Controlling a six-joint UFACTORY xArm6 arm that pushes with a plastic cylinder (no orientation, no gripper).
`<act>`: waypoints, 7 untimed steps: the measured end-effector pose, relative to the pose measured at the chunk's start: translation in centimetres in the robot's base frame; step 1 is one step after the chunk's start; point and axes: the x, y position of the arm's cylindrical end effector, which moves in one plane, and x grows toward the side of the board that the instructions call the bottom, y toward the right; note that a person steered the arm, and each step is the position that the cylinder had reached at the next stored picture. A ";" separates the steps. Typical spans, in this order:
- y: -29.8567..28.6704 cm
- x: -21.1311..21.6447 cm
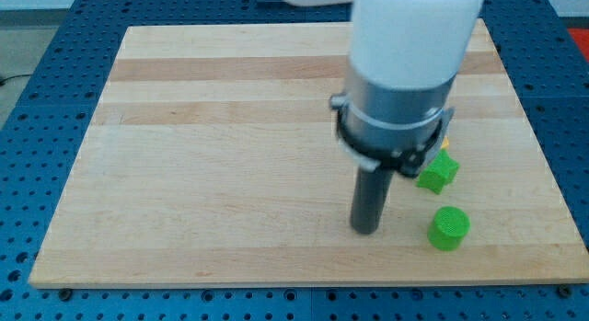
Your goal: Push the yellow hexagon above the green star
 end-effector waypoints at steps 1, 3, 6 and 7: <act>-0.8 3.8; -0.8 4.0; -0.4 -13.4; -0.4 -17.7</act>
